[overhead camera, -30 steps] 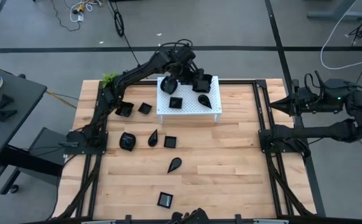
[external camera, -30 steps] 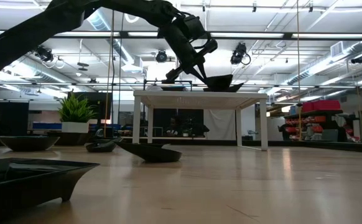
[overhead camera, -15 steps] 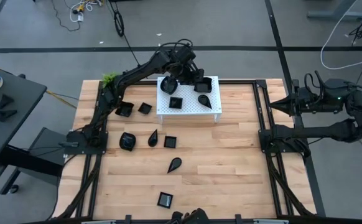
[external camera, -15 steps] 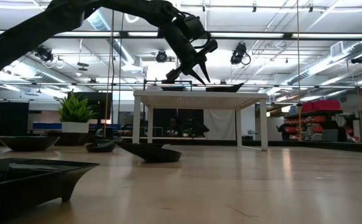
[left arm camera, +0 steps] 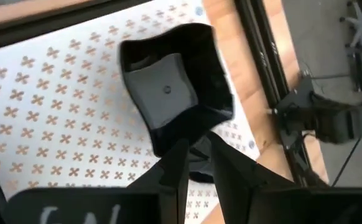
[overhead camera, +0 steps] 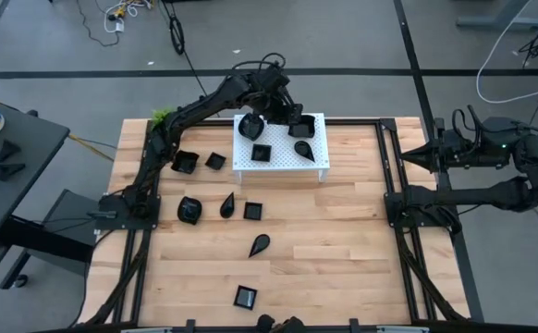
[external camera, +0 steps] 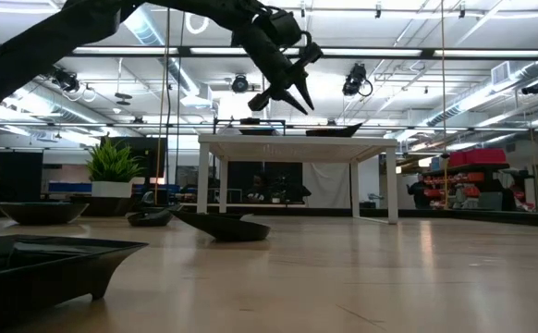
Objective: Pick & Place Mini shaped plates
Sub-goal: Stack the drop-shaped plate on top of the drop-shaped plate on the shelf
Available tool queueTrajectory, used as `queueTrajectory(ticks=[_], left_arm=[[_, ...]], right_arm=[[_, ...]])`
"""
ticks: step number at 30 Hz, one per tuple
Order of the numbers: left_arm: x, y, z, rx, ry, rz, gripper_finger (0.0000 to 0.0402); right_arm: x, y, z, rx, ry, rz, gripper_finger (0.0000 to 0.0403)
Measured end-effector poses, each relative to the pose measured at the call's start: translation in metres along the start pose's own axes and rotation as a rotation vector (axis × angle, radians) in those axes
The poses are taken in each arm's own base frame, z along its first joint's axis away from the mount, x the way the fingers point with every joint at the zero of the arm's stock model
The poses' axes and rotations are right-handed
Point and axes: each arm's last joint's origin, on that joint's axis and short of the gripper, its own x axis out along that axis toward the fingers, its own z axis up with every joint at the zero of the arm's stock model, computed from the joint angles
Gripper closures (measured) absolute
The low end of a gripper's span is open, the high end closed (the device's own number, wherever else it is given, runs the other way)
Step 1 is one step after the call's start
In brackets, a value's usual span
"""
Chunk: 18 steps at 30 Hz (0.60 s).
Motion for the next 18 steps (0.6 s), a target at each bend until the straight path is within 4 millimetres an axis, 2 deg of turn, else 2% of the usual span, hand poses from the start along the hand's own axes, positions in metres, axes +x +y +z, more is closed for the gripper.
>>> queueTrajectory(ticks=[9, 18], left_arm=[[-0.025, -0.019, -0.011, 0.256, 0.046, -0.124, 0.033], [-0.032, -0.04, -0.044, 0.511, 0.135, -0.118, 0.033]], right_arm=[[0.0, 0.0, 0.0, 0.0, 0.0, 0.0, 0.0383], [0.0, 0.0, 0.0, 0.0, -0.001, 0.0, 0.0383]])
